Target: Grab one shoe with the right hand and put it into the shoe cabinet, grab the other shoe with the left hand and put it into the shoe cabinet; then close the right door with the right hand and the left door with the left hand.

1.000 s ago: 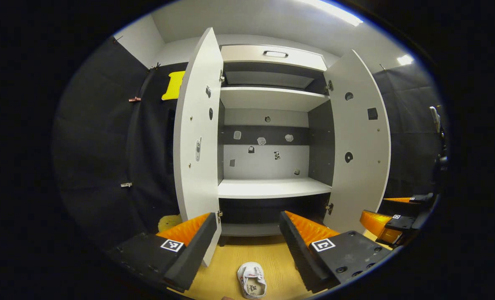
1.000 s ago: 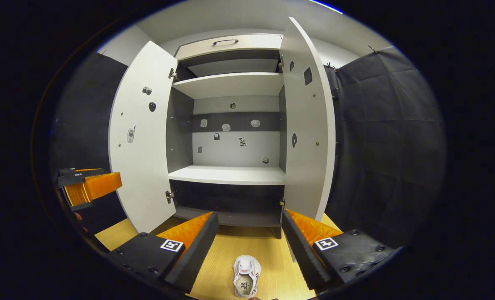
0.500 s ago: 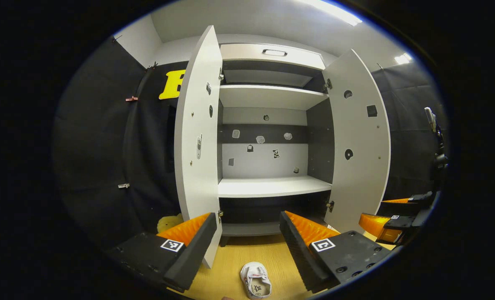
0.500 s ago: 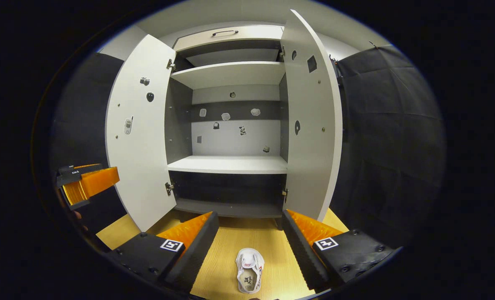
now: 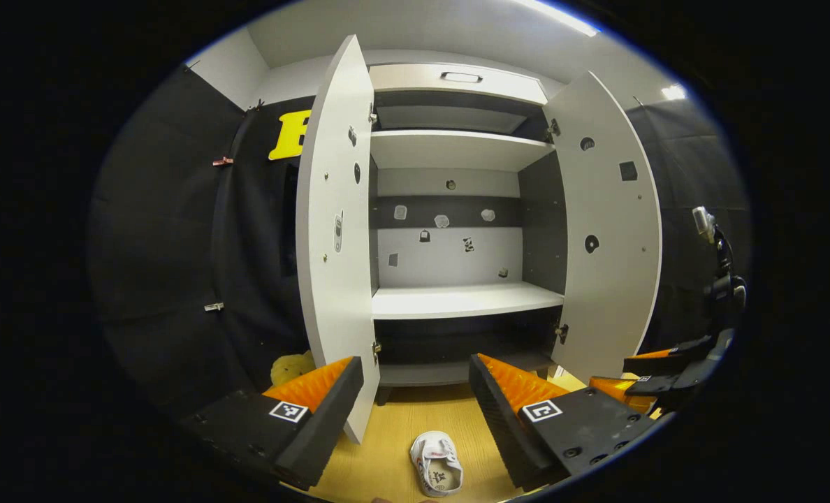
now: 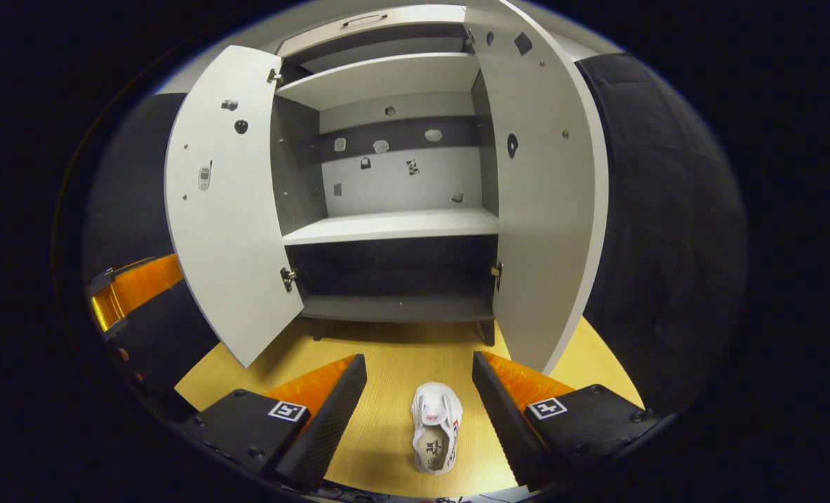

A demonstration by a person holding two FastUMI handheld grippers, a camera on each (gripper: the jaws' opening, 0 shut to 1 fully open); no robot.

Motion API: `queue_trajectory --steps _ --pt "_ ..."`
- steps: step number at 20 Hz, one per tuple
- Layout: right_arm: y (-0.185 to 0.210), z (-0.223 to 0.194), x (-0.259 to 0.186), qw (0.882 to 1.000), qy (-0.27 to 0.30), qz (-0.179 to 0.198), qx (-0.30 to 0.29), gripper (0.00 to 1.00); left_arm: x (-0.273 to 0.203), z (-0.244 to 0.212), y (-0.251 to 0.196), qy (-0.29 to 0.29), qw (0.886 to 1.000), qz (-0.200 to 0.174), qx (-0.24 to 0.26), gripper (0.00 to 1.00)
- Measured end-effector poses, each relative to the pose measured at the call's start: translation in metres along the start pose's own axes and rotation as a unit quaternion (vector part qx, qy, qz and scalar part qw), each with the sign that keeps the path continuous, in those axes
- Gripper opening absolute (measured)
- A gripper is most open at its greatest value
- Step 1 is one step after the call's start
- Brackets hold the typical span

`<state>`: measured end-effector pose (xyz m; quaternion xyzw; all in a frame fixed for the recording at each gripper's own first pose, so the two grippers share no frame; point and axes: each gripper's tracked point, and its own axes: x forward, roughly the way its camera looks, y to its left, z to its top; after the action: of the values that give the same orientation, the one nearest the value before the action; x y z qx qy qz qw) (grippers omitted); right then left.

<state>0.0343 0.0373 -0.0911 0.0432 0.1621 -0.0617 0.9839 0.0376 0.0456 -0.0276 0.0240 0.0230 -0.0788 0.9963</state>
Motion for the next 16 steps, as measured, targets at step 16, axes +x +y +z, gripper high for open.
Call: queue_trajectory --steps 16 --pt "0.029 -0.165 0.048 0.978 0.201 0.052 0.011 0.99 -0.007 -0.089 0.015 0.13 0.99 0.032 -0.049 0.95"
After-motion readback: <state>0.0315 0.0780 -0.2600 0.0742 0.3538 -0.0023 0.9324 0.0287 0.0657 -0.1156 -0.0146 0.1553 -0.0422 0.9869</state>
